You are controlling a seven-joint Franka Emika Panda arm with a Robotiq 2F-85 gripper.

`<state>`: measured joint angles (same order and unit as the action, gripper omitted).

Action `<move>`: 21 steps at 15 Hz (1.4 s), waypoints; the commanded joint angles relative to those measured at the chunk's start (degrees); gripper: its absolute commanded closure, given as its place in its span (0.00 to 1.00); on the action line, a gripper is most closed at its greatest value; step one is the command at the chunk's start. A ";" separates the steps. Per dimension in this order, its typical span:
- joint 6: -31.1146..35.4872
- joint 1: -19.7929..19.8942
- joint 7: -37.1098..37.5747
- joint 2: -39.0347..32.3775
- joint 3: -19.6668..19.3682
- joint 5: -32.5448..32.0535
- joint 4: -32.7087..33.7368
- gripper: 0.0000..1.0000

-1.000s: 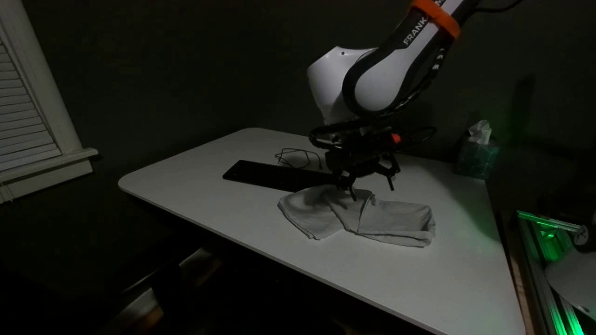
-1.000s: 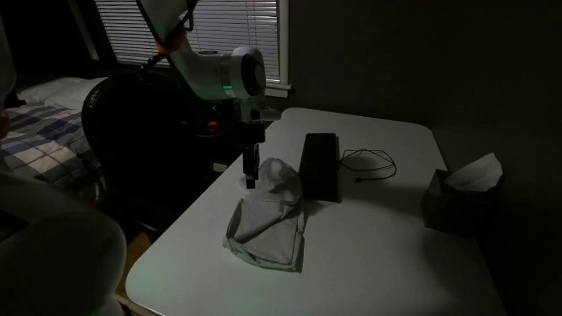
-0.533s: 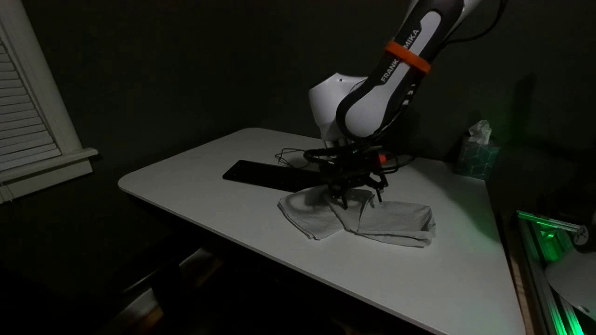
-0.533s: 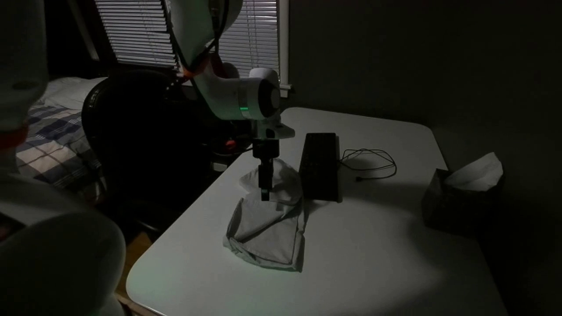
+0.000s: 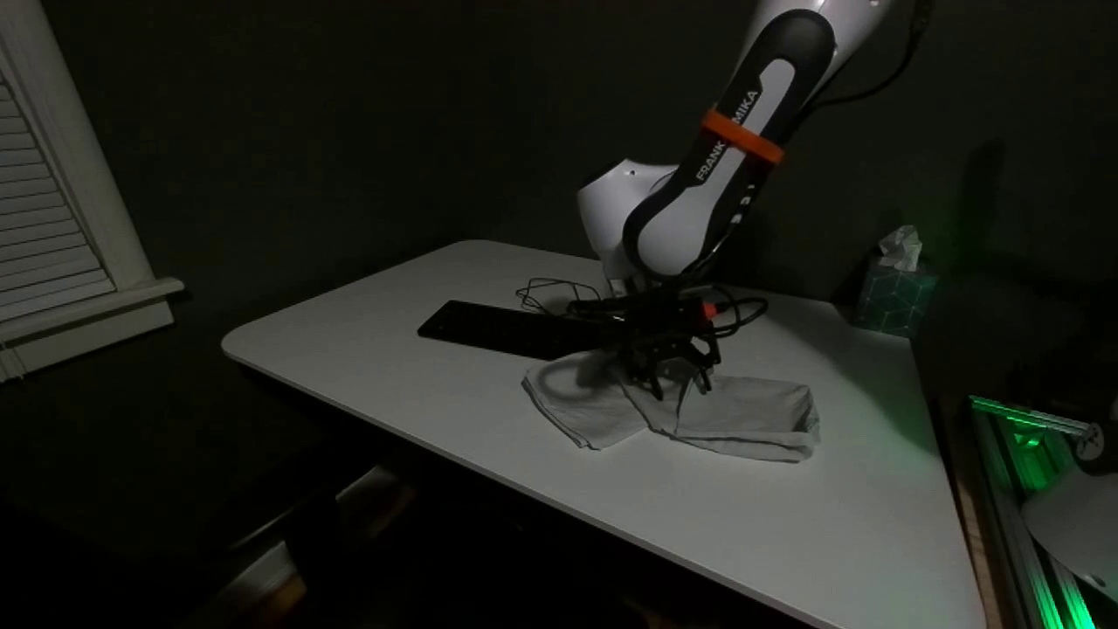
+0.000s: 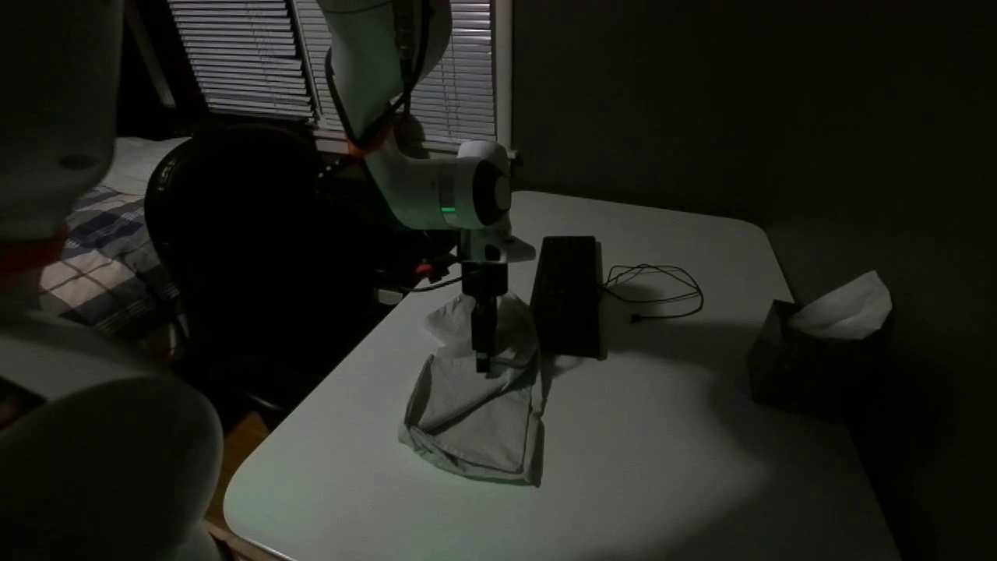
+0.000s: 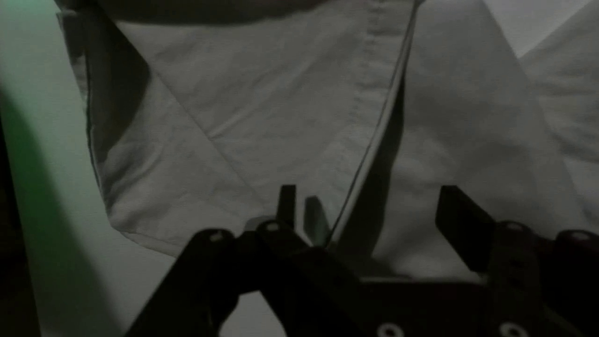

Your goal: Unfold the white cloth

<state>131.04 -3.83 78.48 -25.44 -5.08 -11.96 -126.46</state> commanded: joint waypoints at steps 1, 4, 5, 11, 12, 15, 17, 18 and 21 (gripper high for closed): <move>-1.65 -1.09 0.36 -2.06 -0.95 1.17 1.93 0.55; -2.11 -1.24 0.30 -2.21 -1.05 1.05 2.43 0.77; -2.26 -1.23 0.26 -2.32 -1.08 1.06 2.56 0.85; -9.12 -2.78 0.45 4.30 -0.30 0.83 0.16 1.00; -11.12 -3.59 1.43 6.47 -0.27 0.02 -0.43 1.00; -16.67 -5.61 3.88 13.51 1.06 -1.91 -1.60 1.00; -18.70 -6.94 7.01 18.80 2.54 -4.87 -2.20 1.00; -19.49 -7.29 8.74 21.14 3.43 -6.48 -2.19 1.00; -19.94 -7.31 13.80 29.50 6.85 -11.79 -2.89 1.00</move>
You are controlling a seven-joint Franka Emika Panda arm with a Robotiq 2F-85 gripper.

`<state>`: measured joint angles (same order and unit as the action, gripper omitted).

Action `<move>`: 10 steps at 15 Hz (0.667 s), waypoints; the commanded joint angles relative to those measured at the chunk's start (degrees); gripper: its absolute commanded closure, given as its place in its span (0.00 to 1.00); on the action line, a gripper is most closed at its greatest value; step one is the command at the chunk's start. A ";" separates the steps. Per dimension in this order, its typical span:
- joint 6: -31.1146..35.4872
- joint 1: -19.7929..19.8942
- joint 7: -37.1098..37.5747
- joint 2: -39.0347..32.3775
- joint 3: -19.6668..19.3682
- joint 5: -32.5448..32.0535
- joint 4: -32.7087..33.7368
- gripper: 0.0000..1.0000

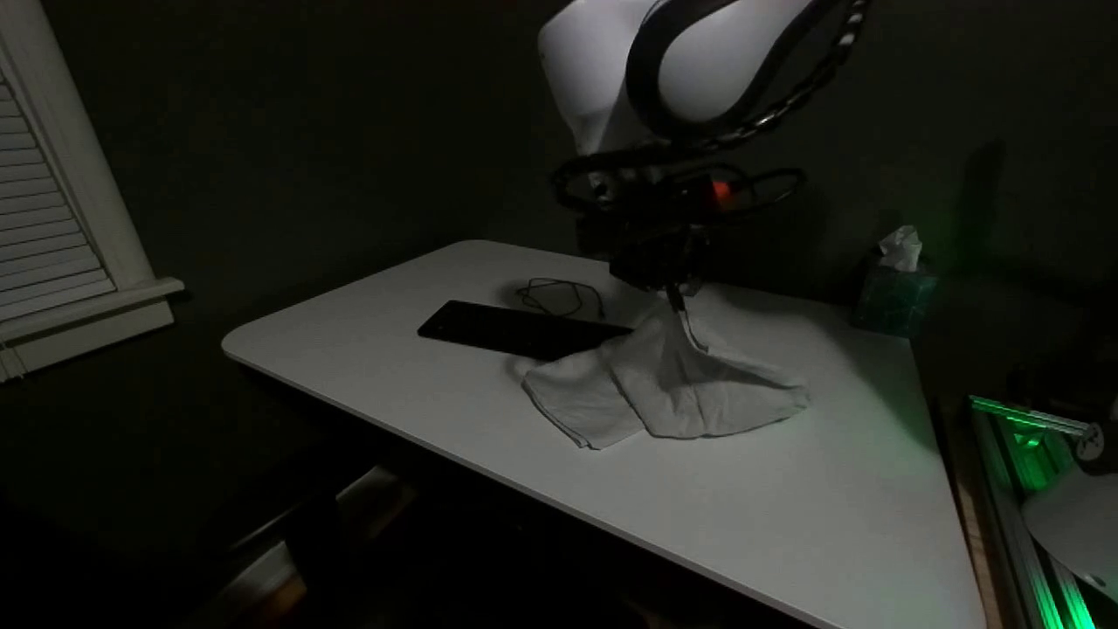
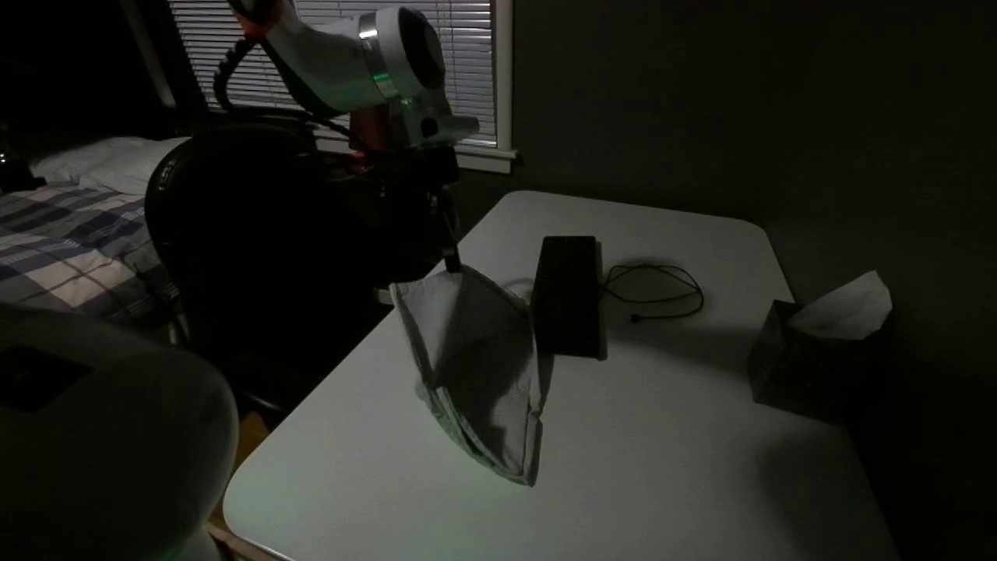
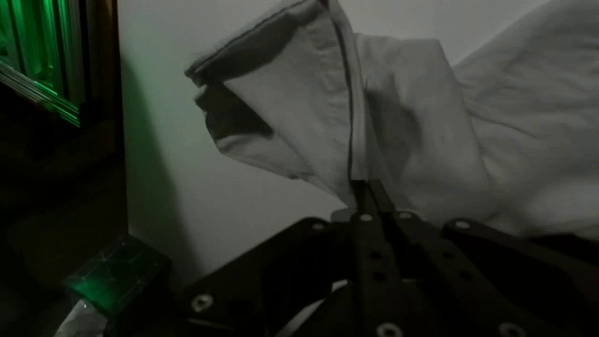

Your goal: Unfold the white cloth

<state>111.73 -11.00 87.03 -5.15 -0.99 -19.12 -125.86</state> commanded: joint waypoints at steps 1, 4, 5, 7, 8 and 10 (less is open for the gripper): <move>-0.85 -0.06 6.93 12.10 4.25 -5.87 -3.80 1.00; -2.43 0.46 9.94 20.30 8.84 -9.40 -3.61 1.00; -3.32 0.68 10.80 22.88 10.54 -10.60 -3.16 1.00; -4.81 1.09 12.15 27.49 13.66 -12.54 -2.19 1.00; -5.59 1.37 12.84 29.51 15.23 -13.53 -1.55 1.00; -7.21 1.90 13.70 33.05 17.96 -15.21 -0.05 1.00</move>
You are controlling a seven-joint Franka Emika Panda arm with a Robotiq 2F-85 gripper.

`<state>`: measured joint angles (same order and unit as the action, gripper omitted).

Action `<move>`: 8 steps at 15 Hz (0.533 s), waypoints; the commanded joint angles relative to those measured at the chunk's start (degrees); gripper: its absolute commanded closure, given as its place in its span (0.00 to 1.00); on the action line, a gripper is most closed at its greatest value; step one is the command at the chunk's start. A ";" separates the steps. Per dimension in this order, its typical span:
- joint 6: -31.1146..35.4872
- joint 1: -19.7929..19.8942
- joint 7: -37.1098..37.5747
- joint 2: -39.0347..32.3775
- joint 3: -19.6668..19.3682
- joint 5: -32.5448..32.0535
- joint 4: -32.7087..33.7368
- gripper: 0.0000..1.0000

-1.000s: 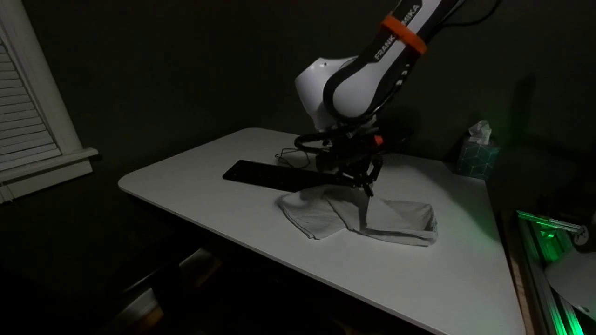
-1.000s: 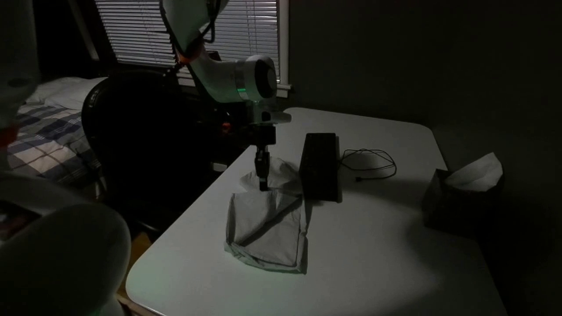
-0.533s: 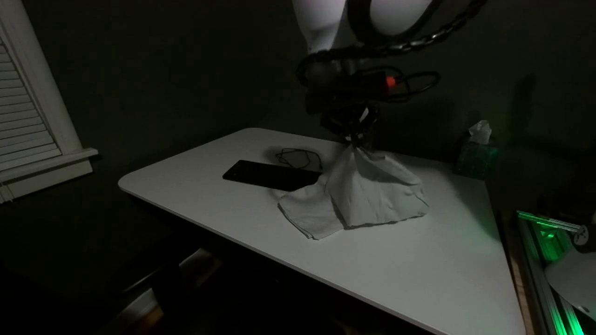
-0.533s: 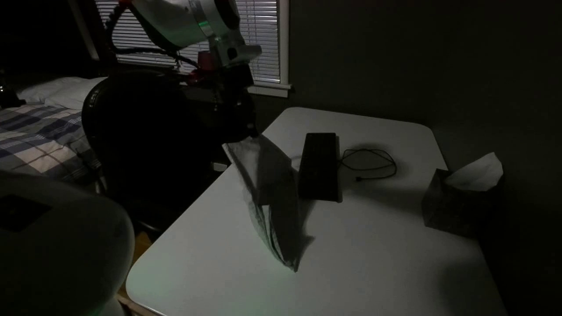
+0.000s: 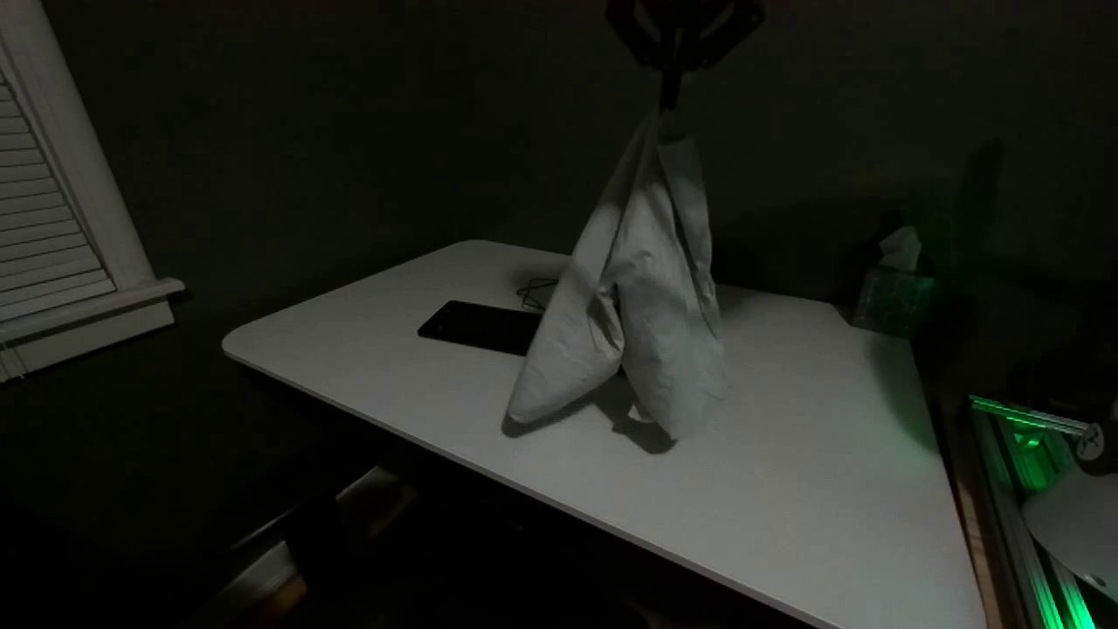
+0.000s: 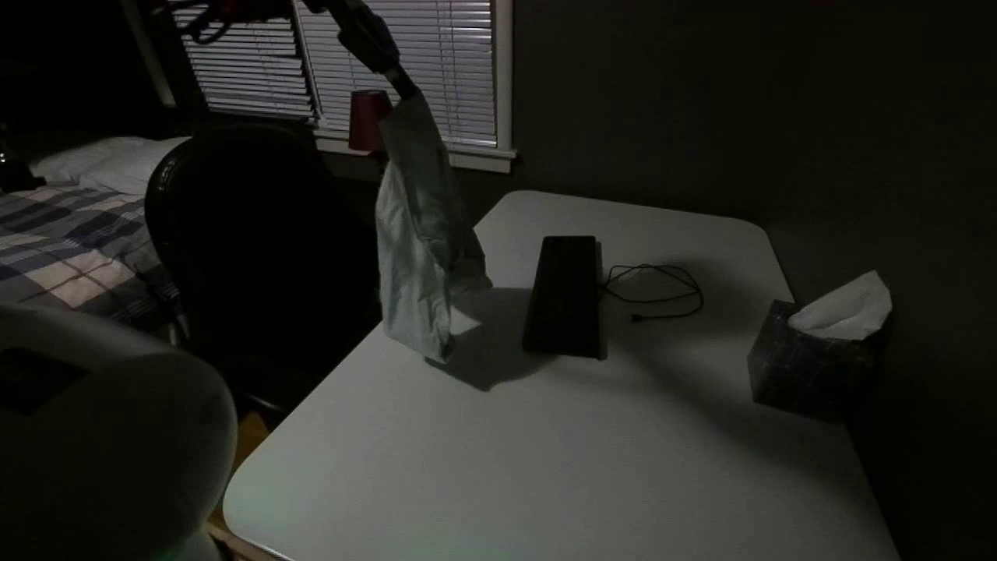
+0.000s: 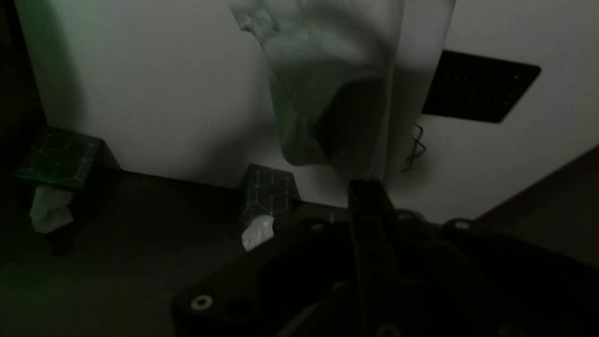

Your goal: Unfold the white cloth

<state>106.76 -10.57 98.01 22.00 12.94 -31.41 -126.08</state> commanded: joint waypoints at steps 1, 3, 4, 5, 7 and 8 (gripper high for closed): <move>-2.92 1.52 2.55 7.53 5.10 -3.48 0.94 1.00; -3.76 1.64 2.14 10.35 7.11 -4.72 2.92 1.00; -4.24 1.60 1.66 11.38 8.00 -5.17 3.94 1.00; -4.42 1.82 1.84 12.30 9.04 -6.11 4.94 1.00; -5.34 2.53 2.22 13.65 10.91 -7.73 6.88 1.00; -5.45 2.72 2.09 14.14 11.50 -8.31 7.67 1.00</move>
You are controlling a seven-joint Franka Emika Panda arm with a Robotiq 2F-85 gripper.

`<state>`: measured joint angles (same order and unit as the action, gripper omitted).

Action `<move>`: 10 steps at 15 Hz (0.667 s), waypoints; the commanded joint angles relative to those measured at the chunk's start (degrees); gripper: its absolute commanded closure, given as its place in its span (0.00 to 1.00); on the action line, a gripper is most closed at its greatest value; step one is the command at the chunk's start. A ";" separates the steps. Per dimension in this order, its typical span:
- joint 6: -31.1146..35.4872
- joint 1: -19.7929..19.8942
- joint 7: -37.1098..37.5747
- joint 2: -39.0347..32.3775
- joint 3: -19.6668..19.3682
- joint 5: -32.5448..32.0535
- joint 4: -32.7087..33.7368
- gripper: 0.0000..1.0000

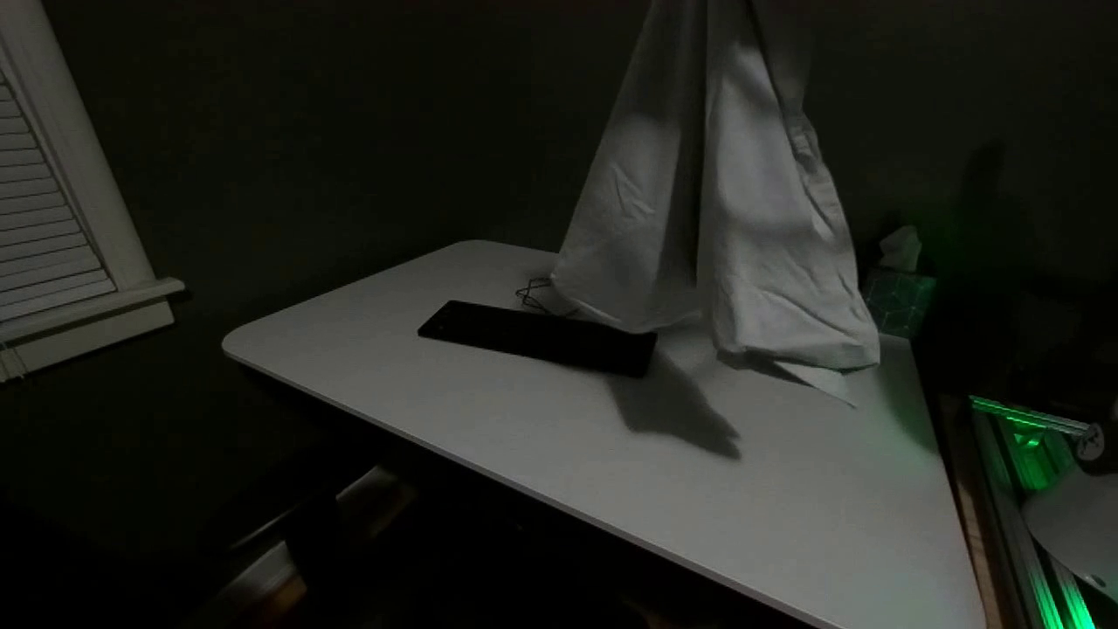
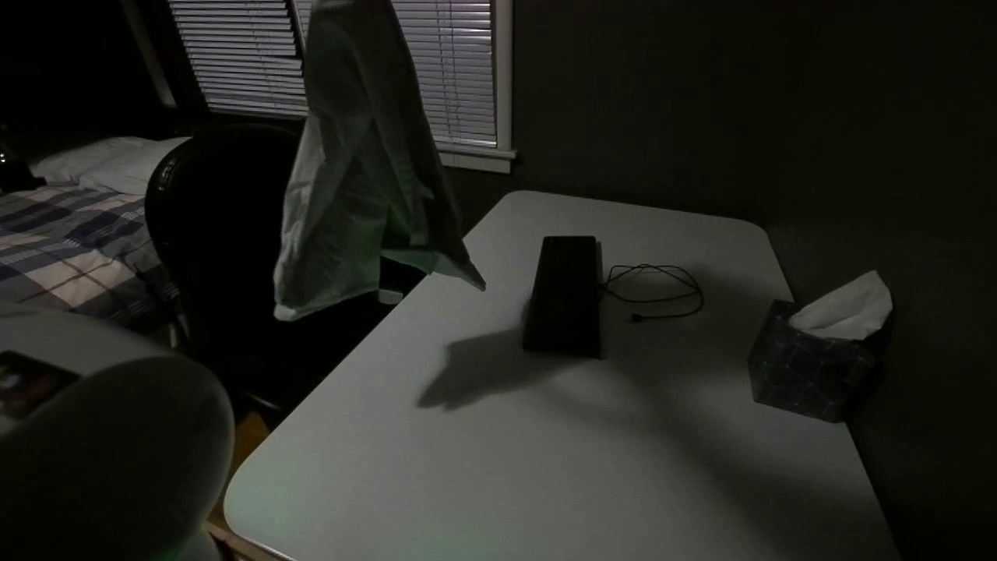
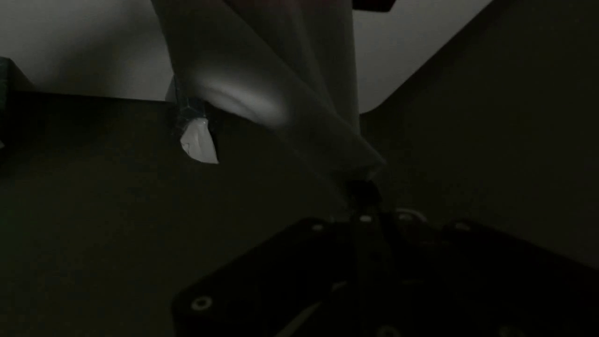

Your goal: Unfold the white cloth

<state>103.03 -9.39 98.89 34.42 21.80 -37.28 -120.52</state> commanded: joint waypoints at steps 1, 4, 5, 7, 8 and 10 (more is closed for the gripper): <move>-1.48 1.58 0.40 2.03 2.85 -2.96 2.76 1.00; -2.15 2.89 -1.72 0.49 1.67 -0.73 3.88 1.00; 0.16 -1.21 -8.49 -0.73 -2.34 5.50 3.48 1.00; -0.01 1.44 -9.72 -3.65 -3.11 7.63 1.55 1.00; 3.94 1.18 -10.60 -5.10 -4.84 9.77 -0.87 1.00; 6.78 1.76 -12.94 -8.33 -6.93 12.16 -3.73 1.00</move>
<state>103.83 -8.04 89.19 30.81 17.85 -29.48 -120.70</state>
